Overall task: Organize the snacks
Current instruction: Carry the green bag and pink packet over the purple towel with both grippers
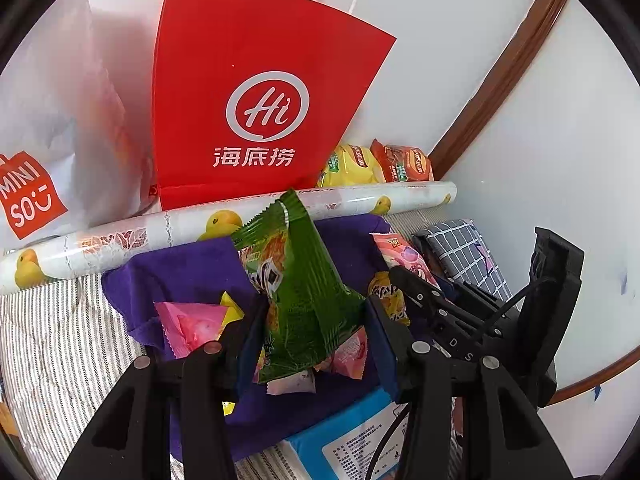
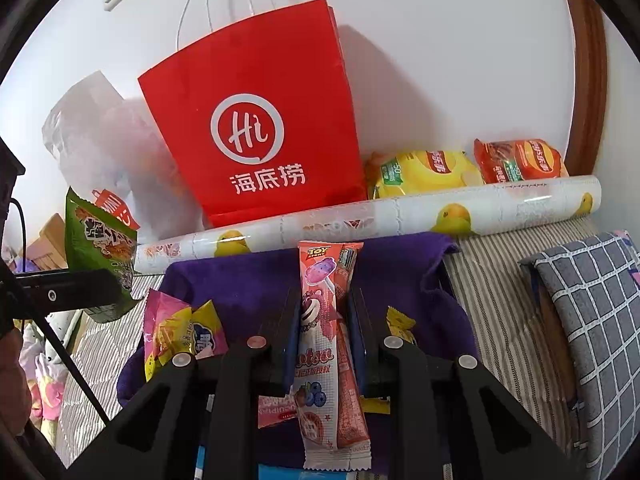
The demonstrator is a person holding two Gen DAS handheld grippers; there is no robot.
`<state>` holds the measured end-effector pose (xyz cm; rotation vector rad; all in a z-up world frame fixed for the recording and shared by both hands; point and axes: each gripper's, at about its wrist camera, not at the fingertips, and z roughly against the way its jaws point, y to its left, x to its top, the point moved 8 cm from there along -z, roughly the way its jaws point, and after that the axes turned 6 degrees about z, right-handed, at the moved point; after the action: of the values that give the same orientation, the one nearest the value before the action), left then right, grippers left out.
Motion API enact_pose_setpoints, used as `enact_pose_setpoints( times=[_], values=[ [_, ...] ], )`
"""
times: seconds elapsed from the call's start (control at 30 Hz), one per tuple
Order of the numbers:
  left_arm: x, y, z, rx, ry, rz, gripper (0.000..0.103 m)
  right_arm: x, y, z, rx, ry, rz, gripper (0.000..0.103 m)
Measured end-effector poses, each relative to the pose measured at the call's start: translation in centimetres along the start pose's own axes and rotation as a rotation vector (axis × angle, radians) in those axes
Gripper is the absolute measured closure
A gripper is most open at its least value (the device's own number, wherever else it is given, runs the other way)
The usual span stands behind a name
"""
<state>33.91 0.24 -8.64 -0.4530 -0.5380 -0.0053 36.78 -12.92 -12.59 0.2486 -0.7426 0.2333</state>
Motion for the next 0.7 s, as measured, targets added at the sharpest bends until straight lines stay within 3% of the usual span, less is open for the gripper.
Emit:
enact_pose_setpoints(
  times=[0.7],
  values=[
    [-0.28, 0.02, -0.34, -0.007, 0.013, 0.004, 0.057, -0.71, 0.1, -0.73, -0.002, 0.024, 0.009, 0.08]
  ],
)
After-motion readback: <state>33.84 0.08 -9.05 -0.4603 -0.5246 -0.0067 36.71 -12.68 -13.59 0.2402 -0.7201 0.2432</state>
